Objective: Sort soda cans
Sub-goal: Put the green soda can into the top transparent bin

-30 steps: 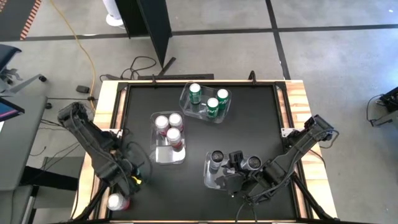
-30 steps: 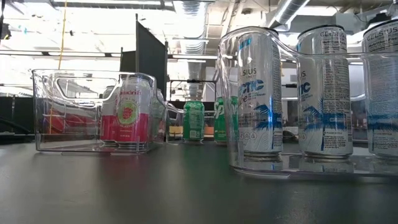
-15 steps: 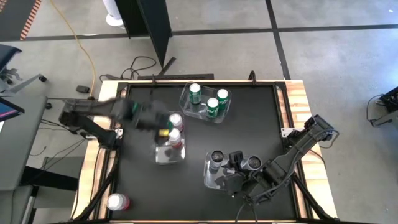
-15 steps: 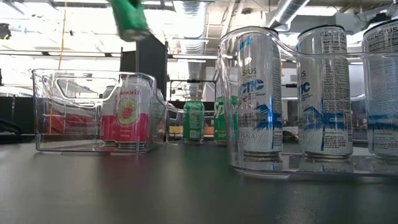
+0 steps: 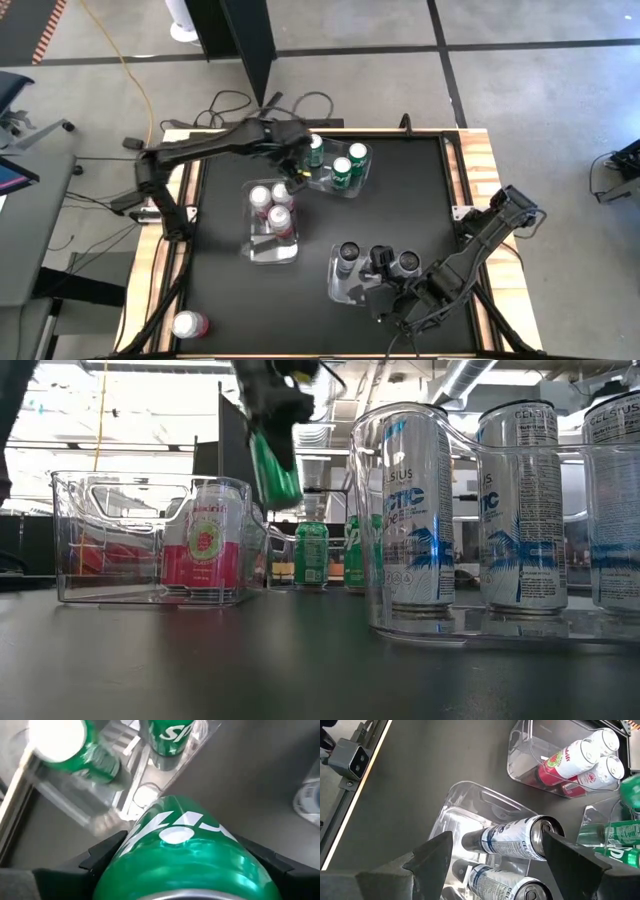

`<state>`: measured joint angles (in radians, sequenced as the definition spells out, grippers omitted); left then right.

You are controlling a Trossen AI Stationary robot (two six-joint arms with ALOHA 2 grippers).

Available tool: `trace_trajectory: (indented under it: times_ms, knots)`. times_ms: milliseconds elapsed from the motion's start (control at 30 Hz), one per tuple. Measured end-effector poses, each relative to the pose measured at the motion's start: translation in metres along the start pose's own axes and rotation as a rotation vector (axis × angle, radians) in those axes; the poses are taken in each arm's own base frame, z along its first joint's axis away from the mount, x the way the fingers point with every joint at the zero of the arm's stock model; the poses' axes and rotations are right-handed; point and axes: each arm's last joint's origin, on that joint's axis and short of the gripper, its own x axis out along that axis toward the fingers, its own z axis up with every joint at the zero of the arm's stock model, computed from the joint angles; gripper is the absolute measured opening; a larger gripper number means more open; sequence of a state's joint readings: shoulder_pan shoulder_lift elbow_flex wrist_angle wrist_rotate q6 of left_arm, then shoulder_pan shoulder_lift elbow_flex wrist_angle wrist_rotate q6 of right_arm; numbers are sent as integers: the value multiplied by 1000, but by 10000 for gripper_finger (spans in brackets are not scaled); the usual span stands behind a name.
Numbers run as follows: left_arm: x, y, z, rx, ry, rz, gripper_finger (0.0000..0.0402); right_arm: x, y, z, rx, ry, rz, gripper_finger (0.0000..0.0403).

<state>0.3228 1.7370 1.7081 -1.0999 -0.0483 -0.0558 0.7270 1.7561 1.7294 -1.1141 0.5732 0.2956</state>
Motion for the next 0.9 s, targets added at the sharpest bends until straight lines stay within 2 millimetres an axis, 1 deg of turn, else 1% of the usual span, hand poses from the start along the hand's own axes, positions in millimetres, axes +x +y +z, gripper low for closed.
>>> trace_trajectory:
  times_ms: [67, 133, 233, 300, 367, 500, 633, 800, 900]
  knots:
    - [16, 2, 6, 29, 8, 3, 295, 0, 0, 0, 0, 3, -1, 326]
    - [28, 5, 10, 52, 26, 6, 295, 0, 0, 0, 6, 2, 0, 326]
    - [38, 9, 18, 75, 30, 13, 295, -1, 2, -1, 8, 6, 1, 326]
    - [38, 12, 24, 86, 17, 17, 295, -2, 3, -2, 7, 5, 3, 326]
    - [34, 15, 30, 96, -10, 23, 295, -3, 4, -2, 8, 3, 6, 326]
    - [30, 24, 35, 98, -59, 42, 295, -4, 6, -3, 11, 1, 10, 326]
    - [34, 36, 29, 79, 6, 56, 295, -5, 7, -3, 13, 0, 12, 326]
    - [41, 45, 26, 78, 11, 68, 295, -6, 9, -3, 31, -2, 14, 326]
    - [41, 48, 27, 89, 3, 70, 295, -6, 9, -4, 39, -3, 15, 326]
